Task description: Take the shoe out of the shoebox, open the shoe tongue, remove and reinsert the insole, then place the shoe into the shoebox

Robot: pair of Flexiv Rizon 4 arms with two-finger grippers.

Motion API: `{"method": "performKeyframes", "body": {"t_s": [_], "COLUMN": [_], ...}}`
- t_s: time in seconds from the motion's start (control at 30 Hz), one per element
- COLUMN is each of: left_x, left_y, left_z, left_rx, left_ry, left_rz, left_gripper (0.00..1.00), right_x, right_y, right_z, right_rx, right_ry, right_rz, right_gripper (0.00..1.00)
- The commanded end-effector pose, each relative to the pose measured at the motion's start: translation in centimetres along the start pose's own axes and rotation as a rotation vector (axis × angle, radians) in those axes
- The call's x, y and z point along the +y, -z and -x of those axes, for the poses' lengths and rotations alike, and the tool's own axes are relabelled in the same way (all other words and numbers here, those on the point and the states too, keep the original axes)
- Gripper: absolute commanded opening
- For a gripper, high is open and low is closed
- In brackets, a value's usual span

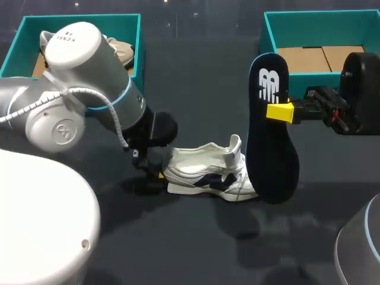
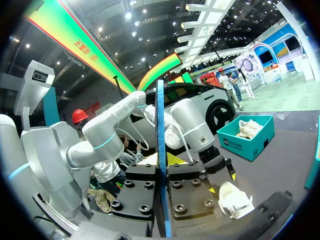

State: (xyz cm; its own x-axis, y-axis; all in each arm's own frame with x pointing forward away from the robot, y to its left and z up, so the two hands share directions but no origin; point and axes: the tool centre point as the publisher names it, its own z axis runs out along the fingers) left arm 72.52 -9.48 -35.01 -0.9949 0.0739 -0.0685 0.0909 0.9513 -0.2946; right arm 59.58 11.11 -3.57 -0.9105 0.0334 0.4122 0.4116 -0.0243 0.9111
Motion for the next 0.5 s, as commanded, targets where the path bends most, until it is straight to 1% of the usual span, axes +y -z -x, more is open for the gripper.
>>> {"method": "performKeyframes", "body": {"t_s": [0.03, 0.07, 0.5], "left_x": [-0.68, -0.79, -0.79], "left_y": [0.33, 0.42, 0.42], "left_z": [0.03, 0.06, 0.06], "left_rx": [-0.006, -0.04, -0.04], "left_ry": [0.008, 0.012, 0.012], "left_rz": [0.201, 0.213, 0.213], "left_gripper": [1.0, 1.0, 1.0], "right_x": [-0.37, -0.37, -0.37], "right_y": [0.31, 0.31, 0.31], "right_z": [-0.93, -0.93, -0.93], "right_rx": [-0.09, -0.09, -0.09], "right_ry": [0.0, 0.0, 0.0], "right_rz": [0.006, 0.006, 0.006], "right_gripper": [0.0, 0.0, 0.0]}}
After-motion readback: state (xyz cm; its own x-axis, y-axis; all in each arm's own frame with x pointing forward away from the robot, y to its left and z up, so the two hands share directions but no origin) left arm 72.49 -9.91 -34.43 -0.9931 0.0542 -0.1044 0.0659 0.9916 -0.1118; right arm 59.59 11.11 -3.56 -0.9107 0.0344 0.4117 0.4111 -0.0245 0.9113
